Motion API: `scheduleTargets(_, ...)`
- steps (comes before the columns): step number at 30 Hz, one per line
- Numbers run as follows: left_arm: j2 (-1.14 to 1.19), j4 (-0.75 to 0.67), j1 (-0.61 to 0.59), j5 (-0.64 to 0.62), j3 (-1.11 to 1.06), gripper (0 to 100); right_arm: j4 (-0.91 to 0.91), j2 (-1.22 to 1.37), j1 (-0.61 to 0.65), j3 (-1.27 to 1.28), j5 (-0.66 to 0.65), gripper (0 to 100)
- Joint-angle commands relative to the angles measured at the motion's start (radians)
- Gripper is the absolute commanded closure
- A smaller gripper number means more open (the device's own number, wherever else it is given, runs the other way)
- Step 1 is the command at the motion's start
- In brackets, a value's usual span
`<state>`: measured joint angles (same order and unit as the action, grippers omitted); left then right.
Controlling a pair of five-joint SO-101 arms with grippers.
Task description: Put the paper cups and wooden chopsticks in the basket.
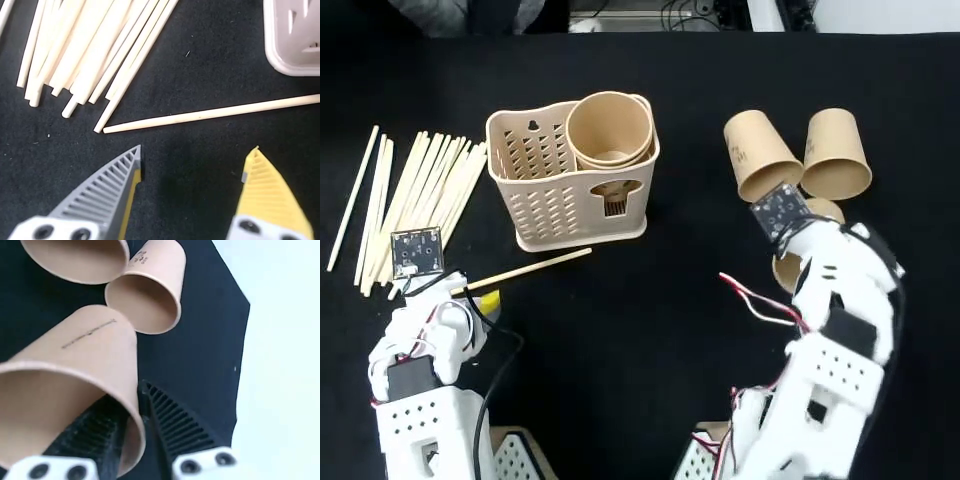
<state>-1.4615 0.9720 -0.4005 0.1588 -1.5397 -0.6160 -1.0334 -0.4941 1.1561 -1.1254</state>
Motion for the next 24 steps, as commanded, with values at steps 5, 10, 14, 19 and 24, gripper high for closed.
scheduleTargets(5,-0.005,-0.011,0.005,0.005,0.004,69,-0.508,-0.124,0.153,-0.309,0.203,98.7)
scheduleTargets(10,-0.005,-0.012,0.005,0.005,0.004,69,-0.755,-0.024,0.387,-0.568,0.364,98.7)
scheduleTargets(14,-0.005,-0.012,0.005,0.005,0.004,69,-0.838,0.177,0.532,-0.803,0.539,98.7)
scheduleTargets(19,-0.005,-0.015,0.005,0.005,0.004,69,-0.848,0.430,0.641,-1.073,0.689,98.7)
scheduleTargets(24,-0.005,-0.015,0.005,0.005,0.004,69,-0.928,0.642,0.706,-1.434,0.743,98.7)
